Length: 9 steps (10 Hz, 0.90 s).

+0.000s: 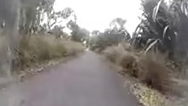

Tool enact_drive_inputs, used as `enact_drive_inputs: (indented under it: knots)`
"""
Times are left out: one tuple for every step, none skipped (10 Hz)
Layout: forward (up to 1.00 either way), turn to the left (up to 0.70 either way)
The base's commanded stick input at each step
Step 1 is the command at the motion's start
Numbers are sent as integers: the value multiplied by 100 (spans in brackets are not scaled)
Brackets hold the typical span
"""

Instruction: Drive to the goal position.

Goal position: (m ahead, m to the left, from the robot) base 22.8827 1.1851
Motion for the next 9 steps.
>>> enact_drive_inputs:
  knots:
    - [100, 0]
    - [100, 0]
    - [100, 0]
    - [100, 0]
    - [100, 0]
    - [100, 0]
    - [100, 0]
    - [100, 0]
    - [100, -1]
